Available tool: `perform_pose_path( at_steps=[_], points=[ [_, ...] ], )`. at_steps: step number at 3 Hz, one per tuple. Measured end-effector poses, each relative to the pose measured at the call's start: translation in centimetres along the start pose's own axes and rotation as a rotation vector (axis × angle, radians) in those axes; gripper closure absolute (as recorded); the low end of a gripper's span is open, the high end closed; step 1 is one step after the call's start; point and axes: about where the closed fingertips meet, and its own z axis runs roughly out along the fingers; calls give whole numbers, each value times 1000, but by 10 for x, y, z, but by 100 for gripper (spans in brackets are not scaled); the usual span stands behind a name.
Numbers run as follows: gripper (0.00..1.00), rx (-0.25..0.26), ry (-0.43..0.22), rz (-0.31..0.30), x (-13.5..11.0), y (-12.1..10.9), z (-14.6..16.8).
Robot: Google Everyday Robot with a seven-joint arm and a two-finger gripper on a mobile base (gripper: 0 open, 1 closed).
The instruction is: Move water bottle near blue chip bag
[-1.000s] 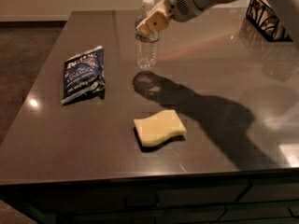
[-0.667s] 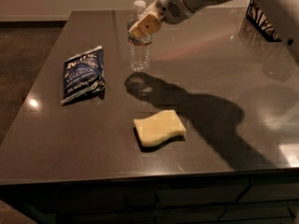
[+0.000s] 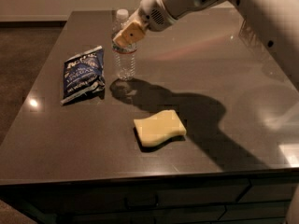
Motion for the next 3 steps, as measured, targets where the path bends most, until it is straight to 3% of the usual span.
perform_pose_path(
  at_steps=[1,2,3],
  points=[
    [100,-28,5,-16,-6,13,15],
    [84,-46,8,-28,-9,22,27],
    [61,-54,13,-36,-7,26,36]
  ],
)
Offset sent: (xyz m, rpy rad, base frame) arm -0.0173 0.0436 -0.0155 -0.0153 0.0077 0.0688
